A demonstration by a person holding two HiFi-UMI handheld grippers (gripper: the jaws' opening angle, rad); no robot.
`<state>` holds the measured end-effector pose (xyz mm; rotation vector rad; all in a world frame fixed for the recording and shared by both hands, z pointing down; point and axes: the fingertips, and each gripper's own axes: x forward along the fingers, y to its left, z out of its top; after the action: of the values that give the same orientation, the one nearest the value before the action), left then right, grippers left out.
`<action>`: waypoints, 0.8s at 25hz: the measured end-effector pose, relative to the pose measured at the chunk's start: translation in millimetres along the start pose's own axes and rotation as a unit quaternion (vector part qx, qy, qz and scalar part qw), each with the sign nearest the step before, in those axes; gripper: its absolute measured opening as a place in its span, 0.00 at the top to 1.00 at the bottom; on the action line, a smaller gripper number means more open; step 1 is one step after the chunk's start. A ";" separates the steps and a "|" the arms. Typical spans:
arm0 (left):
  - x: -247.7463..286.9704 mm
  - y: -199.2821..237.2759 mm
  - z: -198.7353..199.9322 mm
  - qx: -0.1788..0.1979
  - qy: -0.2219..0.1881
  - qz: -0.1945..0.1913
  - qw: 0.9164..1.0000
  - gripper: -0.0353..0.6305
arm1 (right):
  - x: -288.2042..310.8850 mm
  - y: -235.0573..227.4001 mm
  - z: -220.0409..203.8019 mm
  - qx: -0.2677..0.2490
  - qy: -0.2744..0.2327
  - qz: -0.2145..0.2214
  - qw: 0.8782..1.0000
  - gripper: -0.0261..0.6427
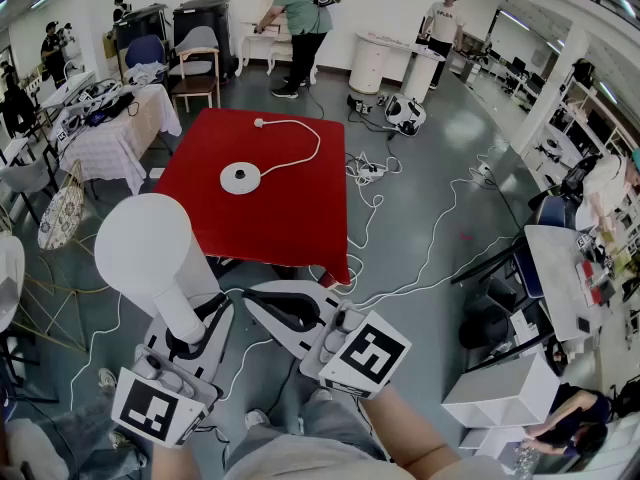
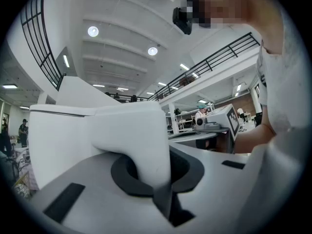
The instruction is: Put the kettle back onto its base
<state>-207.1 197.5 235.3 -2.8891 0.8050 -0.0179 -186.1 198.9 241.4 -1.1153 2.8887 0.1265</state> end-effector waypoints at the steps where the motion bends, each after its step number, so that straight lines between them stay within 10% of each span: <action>1: 0.8 -0.2 0.7 0.000 -0.001 0.000 1.000 0.89 | -0.5 -0.7 0.3 0.000 0.000 0.000 1.000 0.95; 20: 62.8 -21.8 5.9 0.011 -0.002 0.030 1.000 0.90 | -48.7 -59.0 -7.8 0.019 -0.007 0.034 0.999 0.95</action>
<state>-141.8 184.4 230.9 -2.8432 0.8835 -0.0132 -110.5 187.2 249.0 -1.0057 2.9048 0.0823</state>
